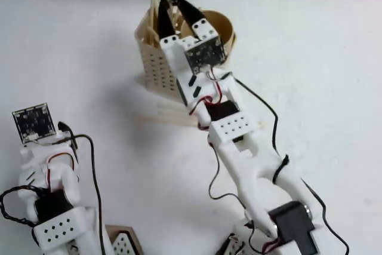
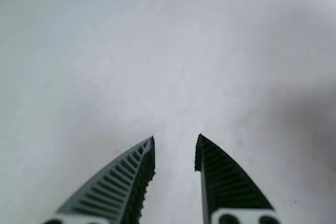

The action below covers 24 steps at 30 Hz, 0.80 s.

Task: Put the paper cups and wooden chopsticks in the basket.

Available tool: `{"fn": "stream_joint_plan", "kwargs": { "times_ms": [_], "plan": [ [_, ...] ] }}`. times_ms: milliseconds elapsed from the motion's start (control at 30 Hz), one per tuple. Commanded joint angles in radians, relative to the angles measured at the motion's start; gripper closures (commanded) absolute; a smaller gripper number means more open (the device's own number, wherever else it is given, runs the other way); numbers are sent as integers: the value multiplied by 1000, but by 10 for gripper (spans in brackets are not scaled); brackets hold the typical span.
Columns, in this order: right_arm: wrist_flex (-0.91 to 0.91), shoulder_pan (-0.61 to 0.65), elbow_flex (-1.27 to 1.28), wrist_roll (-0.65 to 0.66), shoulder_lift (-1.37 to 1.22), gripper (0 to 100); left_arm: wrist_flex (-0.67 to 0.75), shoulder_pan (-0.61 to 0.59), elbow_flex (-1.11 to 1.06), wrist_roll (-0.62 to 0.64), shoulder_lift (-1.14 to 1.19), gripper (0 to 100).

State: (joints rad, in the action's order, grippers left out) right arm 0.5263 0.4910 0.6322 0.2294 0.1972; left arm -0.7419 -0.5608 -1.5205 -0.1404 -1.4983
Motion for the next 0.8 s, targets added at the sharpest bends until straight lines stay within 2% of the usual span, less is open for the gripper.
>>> {"fn": "stream_joint_plan", "kwargs": {
  "times_ms": [0,100,267,500,667,767],
  "plan": [
    [19,-8,-15,8,-15,981,20,-10,3,-11,-28,861],
    [18,-13,-9,-9,-27,981,20,-10,3,-11,-28,861],
    [-73,-27,-21,-150,-18,981,20,-10,3,-11,-28,861],
    [-147,-31,-37,-155,-18,975,20,-10,3,-11,-28,861],
    [-147,-31,-37,-155,-16,868,20,-10,3,-11,-28,861],
    [-148,-31,-31,-153,8,873,20,-10,3,-11,-28,861]
  ]
}}
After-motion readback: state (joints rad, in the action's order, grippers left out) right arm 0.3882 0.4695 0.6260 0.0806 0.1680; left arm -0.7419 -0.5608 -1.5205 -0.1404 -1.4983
